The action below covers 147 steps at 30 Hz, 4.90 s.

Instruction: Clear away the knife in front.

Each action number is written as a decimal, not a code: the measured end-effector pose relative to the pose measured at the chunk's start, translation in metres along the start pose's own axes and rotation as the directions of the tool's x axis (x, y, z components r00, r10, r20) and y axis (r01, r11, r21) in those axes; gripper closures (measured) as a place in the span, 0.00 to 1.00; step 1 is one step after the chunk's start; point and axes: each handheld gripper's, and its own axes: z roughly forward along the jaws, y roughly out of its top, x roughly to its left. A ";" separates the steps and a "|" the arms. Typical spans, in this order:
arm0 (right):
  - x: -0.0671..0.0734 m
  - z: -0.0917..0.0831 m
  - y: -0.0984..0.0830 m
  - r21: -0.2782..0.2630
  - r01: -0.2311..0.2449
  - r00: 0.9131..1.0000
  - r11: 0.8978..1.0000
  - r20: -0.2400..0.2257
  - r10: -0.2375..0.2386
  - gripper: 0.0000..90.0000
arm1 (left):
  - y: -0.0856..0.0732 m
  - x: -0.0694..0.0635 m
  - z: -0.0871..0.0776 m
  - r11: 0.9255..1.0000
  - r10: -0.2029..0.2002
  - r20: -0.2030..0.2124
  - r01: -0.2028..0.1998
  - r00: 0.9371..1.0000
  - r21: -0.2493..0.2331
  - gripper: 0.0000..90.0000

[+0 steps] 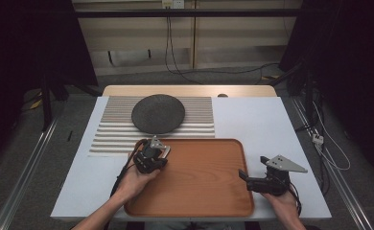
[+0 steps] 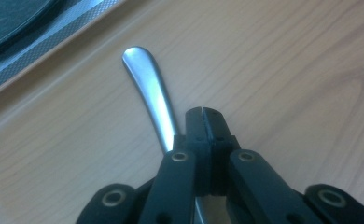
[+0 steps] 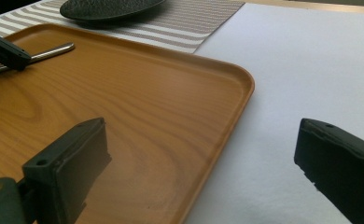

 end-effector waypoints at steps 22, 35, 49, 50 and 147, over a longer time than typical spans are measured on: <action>-0.001 -0.001 0.000 0.001 -0.003 1.000 1.000 0.003 0.003 0.03 | -0.013 0.021 -0.012 0.999 -0.038 -0.009 0.038 0.999 0.023 1.00; -0.001 -0.001 0.000 0.000 -0.004 1.000 1.000 -0.002 0.004 0.03 | -0.014 0.031 -0.019 0.998 -0.061 -0.011 0.061 0.998 0.018 1.00; -0.001 0.000 0.000 0.000 -0.005 1.000 1.000 -0.003 0.005 0.03 | -0.017 0.035 -0.021 0.996 -0.071 -0.031 0.072 0.997 0.057 1.00; -0.001 0.000 0.000 0.000 -0.007 1.000 1.000 -0.003 0.007 0.03 | -0.018 0.035 -0.021 0.995 -0.073 -0.036 0.075 0.997 0.059 1.00; -0.001 0.002 0.001 -0.003 -0.006 1.000 1.000 -0.003 0.006 0.03 | -0.101 0.031 -0.080 0.902 -0.278 -0.094 0.226 0.956 -0.368 0.08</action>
